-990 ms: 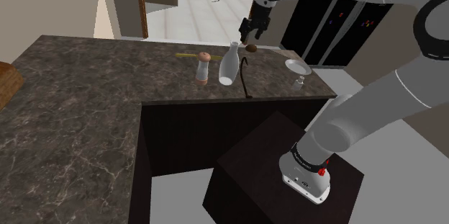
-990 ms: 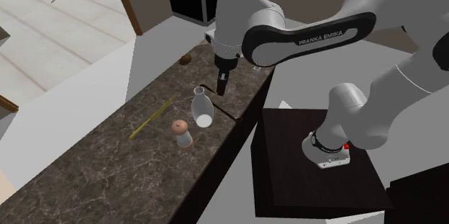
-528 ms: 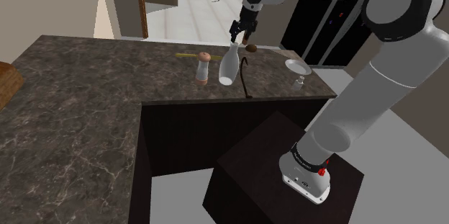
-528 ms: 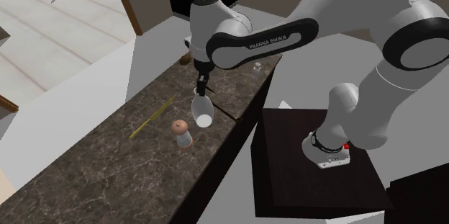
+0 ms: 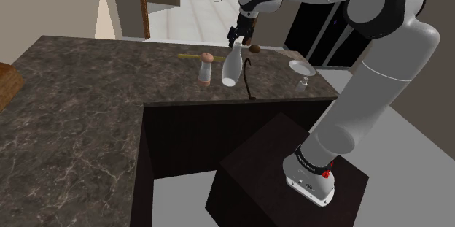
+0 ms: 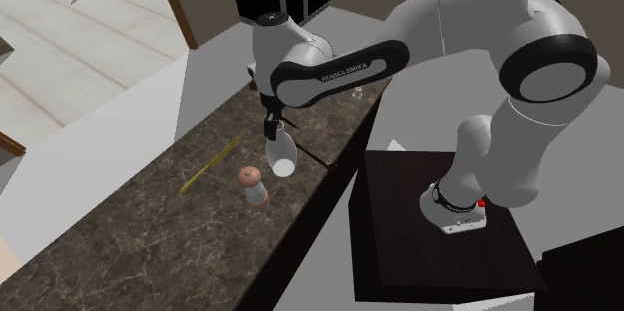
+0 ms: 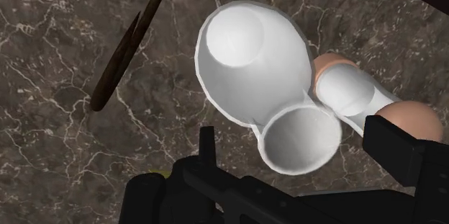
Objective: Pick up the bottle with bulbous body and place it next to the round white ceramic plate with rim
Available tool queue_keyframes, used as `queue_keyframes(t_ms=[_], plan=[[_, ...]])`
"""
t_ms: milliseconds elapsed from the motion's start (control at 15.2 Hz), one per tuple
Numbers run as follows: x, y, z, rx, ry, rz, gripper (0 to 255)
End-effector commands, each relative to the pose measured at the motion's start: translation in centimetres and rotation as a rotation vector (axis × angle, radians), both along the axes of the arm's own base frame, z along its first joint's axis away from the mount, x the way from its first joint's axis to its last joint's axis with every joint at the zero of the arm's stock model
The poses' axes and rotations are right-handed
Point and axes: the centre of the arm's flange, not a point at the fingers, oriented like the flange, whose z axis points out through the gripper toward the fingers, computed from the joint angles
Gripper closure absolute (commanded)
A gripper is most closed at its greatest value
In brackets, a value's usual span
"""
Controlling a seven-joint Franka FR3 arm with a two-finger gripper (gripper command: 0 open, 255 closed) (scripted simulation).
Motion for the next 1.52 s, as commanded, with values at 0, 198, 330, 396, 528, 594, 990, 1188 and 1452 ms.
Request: queue_keyframes(t_ms=[0,198,330,396,528,594,990,1188,1452], plan=[[0.1,0.1,-1.1,0.000,0.000,0.000,0],[0.2,0.1,-1.4,0.000,0.000,0.000,0],[0.2,0.1,-1.4,0.000,0.000,0.000,0],[0.2,0.1,-1.4,0.000,0.000,0.000,0],[0.2,0.1,-1.4,0.000,0.000,0.000,0],[0.2,0.1,-1.4,0.000,0.000,0.000,255],[0.2,0.1,-1.4,0.000,0.000,0.000,255],[0.2,0.1,-1.4,0.000,0.000,0.000,255],[0.2,0.1,0.7,0.000,0.000,0.000,255]])
